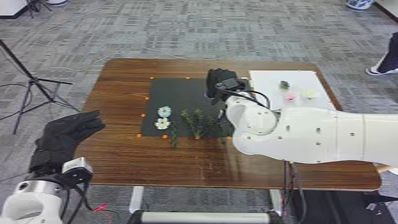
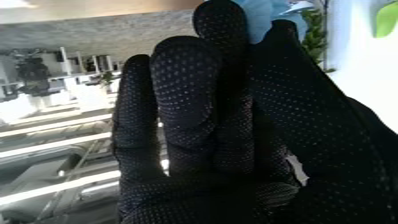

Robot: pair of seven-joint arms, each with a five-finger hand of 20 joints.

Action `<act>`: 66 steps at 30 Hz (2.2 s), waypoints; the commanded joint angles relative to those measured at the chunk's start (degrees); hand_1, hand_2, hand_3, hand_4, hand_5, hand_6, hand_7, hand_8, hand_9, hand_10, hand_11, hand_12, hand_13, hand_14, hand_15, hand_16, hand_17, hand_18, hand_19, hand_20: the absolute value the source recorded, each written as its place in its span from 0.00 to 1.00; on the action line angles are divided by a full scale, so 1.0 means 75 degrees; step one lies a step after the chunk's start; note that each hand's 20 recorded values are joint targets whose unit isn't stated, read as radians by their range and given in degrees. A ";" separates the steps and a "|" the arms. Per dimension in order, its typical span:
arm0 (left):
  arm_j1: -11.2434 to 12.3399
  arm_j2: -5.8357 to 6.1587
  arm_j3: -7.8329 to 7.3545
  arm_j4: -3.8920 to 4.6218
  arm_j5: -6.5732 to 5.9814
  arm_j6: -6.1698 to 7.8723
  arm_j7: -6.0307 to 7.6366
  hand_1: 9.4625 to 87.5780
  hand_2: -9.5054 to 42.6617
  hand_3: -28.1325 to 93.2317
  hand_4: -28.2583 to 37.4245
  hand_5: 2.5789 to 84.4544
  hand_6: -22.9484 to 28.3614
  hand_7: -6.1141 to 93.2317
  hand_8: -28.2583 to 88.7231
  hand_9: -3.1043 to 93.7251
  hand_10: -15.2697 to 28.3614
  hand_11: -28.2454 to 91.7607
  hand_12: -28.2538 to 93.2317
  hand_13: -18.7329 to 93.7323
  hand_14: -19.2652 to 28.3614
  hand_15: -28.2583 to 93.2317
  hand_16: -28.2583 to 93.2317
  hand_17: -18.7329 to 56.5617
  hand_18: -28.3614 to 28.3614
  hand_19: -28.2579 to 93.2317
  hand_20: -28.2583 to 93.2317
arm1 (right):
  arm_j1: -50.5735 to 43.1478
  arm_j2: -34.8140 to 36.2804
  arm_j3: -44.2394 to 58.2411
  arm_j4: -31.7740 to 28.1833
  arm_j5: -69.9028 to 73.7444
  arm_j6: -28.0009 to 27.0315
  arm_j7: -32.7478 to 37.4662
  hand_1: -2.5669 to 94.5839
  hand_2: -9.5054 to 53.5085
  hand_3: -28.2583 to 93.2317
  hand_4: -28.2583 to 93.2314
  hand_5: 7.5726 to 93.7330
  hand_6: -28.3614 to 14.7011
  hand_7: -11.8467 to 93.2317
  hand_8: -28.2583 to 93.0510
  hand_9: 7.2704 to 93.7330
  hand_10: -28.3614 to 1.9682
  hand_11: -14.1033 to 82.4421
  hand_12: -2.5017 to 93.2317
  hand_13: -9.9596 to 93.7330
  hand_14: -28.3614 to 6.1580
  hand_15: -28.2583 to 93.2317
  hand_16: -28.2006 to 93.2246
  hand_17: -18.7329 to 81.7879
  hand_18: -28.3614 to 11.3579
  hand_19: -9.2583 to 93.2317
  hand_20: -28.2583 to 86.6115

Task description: Arrange flowers

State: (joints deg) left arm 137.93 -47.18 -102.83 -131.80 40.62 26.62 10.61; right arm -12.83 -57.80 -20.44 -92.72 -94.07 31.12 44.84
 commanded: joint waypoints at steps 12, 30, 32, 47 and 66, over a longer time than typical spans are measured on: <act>-0.0358 -0.0156 0.0090 0.0142 0.0164 -0.0356 -0.0183 0.18 0.17 0.96 0.08 0.66 0.70 0.22 0.15 0.51 0.82 0.55 0.34 0.46 0.90 0.69 0.16 0.17 0.81 0.59 0.34 | -0.0674 -0.1200 0.0580 0.0669 0.0147 0.0028 0.0169 0.61 0.01 0.86 0.00 0.79 0.69 0.43 0.17 0.96 0.77 0.29 0.42 0.85 0.71 0.71 0.46 0.49 0.22 0.98 0.25; -0.0392 -0.0193 0.0054 0.0172 0.0139 -0.0416 -0.0127 0.18 0.17 0.96 0.08 0.66 0.70 0.22 0.15 0.52 0.82 0.55 0.34 0.46 0.90 0.69 0.16 0.17 0.81 0.59 0.34 | -0.0902 -0.1482 0.0747 0.1232 0.0317 0.0246 0.0305 0.57 0.00 0.85 0.00 0.75 0.68 0.43 0.16 0.92 0.74 0.29 0.41 0.82 0.67 0.72 0.44 0.46 0.21 0.97 0.25; -0.0321 -0.0218 0.0013 0.0158 0.0161 -0.0411 -0.0138 0.18 0.17 0.96 0.08 0.65 0.70 0.22 0.15 0.52 0.82 0.55 0.34 0.46 0.90 0.69 0.16 0.17 0.81 0.59 0.34 | -0.0962 -0.1477 0.0791 0.1252 0.0279 0.0195 0.0331 0.56 0.00 0.85 0.00 0.73 0.66 0.42 0.16 0.91 0.72 0.28 0.40 0.81 0.67 0.72 0.45 0.45 0.21 0.97 0.25; -0.0535 -0.0302 0.0072 0.0213 0.0260 -0.0523 -0.0300 0.19 0.16 0.95 0.09 0.65 0.70 0.22 0.15 0.52 0.82 0.55 0.34 0.46 0.90 0.69 0.16 0.17 0.81 0.59 0.34 | -0.1276 -0.1476 0.1034 0.1215 0.0261 -0.0238 0.0290 0.54 0.00 0.84 0.00 0.71 0.66 0.42 0.15 0.88 0.69 0.29 0.38 0.80 0.66 0.73 0.44 0.44 0.19 0.97 0.25; -0.0448 -0.0336 0.0028 0.0171 0.0284 -0.0473 -0.0358 0.19 0.15 0.95 0.10 0.65 0.70 0.22 0.15 0.52 0.82 0.55 0.34 0.46 0.90 0.70 0.16 0.17 0.81 0.59 0.34 | -0.1282 -0.1453 0.1017 0.1090 -0.0006 -0.0337 0.0626 0.46 0.00 0.89 0.00 0.63 0.63 0.34 0.09 0.79 0.55 0.43 0.26 0.75 0.54 0.77 0.38 0.41 0.14 0.96 0.26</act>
State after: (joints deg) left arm 133.75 -49.04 -102.35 -130.18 42.40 23.25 8.59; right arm -23.64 -68.80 -12.23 -83.65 -91.57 27.82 47.92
